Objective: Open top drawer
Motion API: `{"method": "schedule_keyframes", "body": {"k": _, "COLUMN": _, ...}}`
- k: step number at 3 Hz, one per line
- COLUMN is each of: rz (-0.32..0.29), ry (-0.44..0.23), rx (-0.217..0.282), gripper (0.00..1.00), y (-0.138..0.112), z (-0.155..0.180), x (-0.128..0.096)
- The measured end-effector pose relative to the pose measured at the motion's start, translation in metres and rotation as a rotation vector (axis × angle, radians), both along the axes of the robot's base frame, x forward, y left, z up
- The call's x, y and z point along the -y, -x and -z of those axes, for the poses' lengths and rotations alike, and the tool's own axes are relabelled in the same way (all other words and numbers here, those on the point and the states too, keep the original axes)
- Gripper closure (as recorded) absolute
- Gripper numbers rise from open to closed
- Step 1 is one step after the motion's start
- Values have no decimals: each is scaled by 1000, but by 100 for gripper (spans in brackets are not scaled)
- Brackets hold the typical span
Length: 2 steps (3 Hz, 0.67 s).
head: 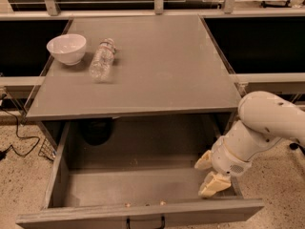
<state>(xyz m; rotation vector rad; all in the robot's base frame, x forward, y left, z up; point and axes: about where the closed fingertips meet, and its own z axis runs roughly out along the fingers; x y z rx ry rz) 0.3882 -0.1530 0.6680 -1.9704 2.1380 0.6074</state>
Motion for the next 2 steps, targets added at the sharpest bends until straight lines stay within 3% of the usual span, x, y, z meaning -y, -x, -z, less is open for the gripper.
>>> {"method": "schedule_keyframes", "body": {"k": 2, "rz": 0, "ry": 0, "rx": 0, "gripper": 0, "y": 0, "z": 0, "x": 0}}
